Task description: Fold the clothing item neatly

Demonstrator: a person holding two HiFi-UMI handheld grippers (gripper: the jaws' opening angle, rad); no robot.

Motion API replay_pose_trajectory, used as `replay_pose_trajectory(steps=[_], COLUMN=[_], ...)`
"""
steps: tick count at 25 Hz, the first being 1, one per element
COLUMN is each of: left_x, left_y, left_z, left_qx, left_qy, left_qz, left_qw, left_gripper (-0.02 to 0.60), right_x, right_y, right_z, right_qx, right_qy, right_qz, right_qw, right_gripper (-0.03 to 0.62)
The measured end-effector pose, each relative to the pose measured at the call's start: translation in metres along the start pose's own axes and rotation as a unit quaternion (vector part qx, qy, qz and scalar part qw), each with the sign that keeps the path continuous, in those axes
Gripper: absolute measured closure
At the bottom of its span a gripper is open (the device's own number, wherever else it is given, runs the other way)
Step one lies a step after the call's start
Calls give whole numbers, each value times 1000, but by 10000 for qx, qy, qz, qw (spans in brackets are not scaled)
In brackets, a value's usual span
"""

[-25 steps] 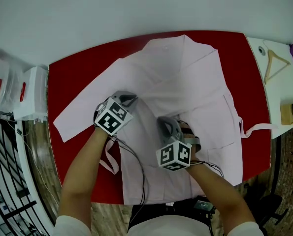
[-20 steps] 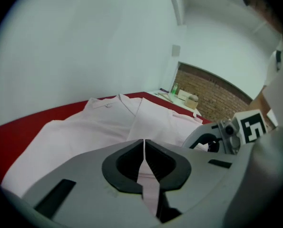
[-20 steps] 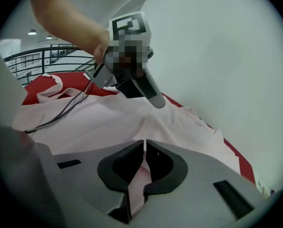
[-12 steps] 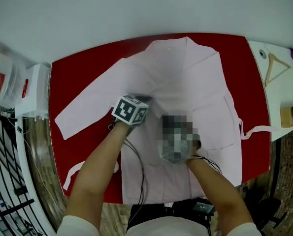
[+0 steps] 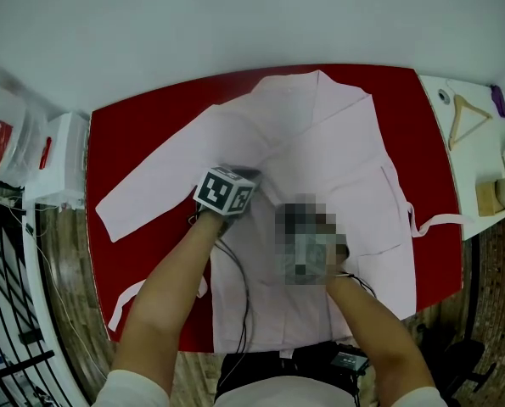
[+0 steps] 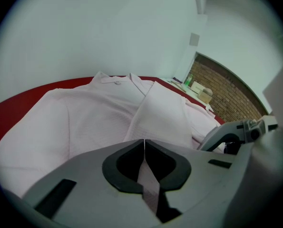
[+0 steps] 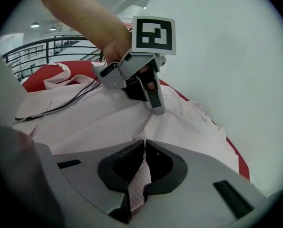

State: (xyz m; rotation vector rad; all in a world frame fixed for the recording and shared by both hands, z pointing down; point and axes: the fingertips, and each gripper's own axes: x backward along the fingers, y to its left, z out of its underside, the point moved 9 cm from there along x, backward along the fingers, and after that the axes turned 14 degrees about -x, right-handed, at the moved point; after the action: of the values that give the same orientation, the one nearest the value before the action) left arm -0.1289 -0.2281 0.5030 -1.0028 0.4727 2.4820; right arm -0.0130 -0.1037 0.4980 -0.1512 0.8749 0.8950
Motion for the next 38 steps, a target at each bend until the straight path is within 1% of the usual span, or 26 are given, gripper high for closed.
replay_pose_trajectory(steps=[2,4,6,7,8,9,11,13,15,17,20,23,27,28,32,35,36,38], left_x=[8,21,38,47,56,66,86,106,124,139,162,184,210,215,231,247,253,266], left_y=[-3,-8,-13,-15,-18,-21,-31,-44,-58,-70,-78,-80,-72,-68,-52,-37,-32,-21], left_z=[-1,-4,-4,-3,-2,1,9,17,26,37,58,81,115,125,166,195,204,221], left_qx=[108,262,533,733,967,1219,1688,2010,2219,2399,2579,2744,2888,2915,3055,3231,3287,3380], left_qy=[-184,-517,-1002,-1289,-1597,-1918,-2555,-3087,-3430,-3609,-3767,-3921,-4155,-4181,-4119,-4130,-4139,-4174], left_qz=[-28,-64,-118,-157,-202,-252,-342,-398,-480,-573,-754,-923,-1077,-1086,-1168,-1221,-1241,-1277], left_qw=[9998,9983,9935,9888,9822,9735,9513,9288,9115,8994,8865,8732,8558,8535,8505,8427,8398,8338], left_gripper=[569,569,569,569,569,569,569,573,575,575,574,574,572,572,572,569,556,498], right_x=[8,17,27,32,36,40,48,54,60,65,69,72,66,63,46,30,25,14], right_y=[2,2,-1,-3,-4,-6,-8,-9,-9,-8,1,19,45,53,97,133,145,169], right_z=[1,0,-2,-2,-3,-4,-5,-7,-10,-13,-23,-35,-59,-65,-90,-113,-122,-139], right_qx=[28,52,104,136,171,213,302,411,547,653,756,926,1159,1195,1382,1499,1537,1631], right_qy=[-24,-153,-328,-407,-477,-540,-651,-741,-808,-861,-927,-990,-1091,-1096,-1040,-1038,-1050,-1071], right_qz=[-39,-113,-174,-188,-201,-227,-354,-520,-634,-696,-770,-898,-945,-946,-1045,-1174,-1226,-1342], right_qw=[10000,9998,9993,9989,9985,9981,9968,9950,9932,9917,9898,9867,9827,9822,9794,9762,9748,9715], right_gripper=[572,572,572,572,571,572,571,571,571,571,571,571,571,571,571,569,569,568])
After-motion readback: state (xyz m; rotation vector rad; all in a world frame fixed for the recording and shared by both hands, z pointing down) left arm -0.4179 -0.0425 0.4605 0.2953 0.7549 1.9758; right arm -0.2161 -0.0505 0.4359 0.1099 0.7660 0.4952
